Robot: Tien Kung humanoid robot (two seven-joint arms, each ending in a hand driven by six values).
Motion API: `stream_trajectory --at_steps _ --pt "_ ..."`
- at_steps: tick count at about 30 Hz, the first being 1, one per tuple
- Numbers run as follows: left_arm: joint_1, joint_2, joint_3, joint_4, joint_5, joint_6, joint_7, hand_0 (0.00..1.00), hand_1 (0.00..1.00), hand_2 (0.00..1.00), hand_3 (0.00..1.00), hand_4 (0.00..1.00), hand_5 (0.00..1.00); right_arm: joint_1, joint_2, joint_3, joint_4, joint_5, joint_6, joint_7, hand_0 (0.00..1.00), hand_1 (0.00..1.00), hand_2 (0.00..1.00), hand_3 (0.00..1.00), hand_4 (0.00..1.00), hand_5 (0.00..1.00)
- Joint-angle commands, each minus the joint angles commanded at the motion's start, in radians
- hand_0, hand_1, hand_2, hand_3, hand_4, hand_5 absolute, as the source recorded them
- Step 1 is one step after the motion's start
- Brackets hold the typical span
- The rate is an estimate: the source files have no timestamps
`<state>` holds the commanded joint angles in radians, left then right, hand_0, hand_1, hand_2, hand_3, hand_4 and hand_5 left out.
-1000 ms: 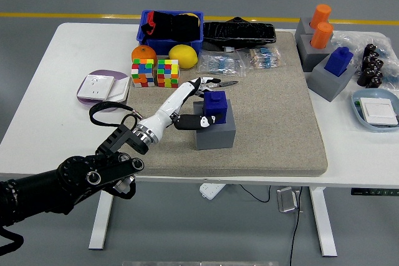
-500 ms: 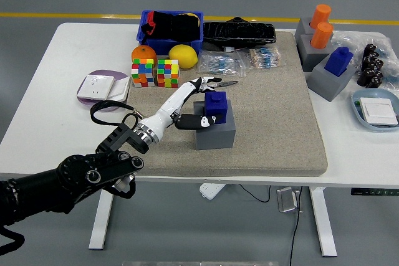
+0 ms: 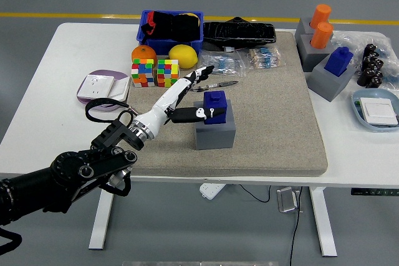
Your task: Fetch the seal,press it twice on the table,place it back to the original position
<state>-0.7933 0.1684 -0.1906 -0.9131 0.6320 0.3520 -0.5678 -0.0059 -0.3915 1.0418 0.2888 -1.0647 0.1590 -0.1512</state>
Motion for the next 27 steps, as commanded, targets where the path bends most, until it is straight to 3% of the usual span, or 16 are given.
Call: stream_trajectory --at_steps 6,14,15,27 --pt "0.009 0.03 -0.058 0.01 -0.021 0.011 -0.029 0.998 0.998 0.998 0.998 0.998 0.766 0.0 0.001 0.002 0.0 -0.002 0.0 0.0 0.836 0.762 0.754 0.696 0.757 0.363" --pt "0.015 0.071 -0.124 0.068 -0.057 0.047 -0.03 0.998 0.998 0.998 0.998 0.998 0.743 -0.002 0.002 0.004 0.0 -0.002 0.0 0.0 0.836 0.762 0.754 0.694 0.757 0.362" --pt "0.016 0.076 -0.13 0.078 -0.064 0.05 -0.028 0.976 0.991 0.998 0.998 0.928 0.54 -0.003 0.002 0.004 0.0 -0.002 0.0 0.0 0.836 0.762 0.754 0.695 0.757 0.362" --pt "0.012 0.096 -0.133 0.163 -0.105 0.051 -0.005 0.959 0.958 0.976 0.998 0.913 0.503 -0.003 0.003 0.014 -0.001 -0.003 -0.001 0.0 0.836 0.762 0.754 0.695 0.757 0.363"
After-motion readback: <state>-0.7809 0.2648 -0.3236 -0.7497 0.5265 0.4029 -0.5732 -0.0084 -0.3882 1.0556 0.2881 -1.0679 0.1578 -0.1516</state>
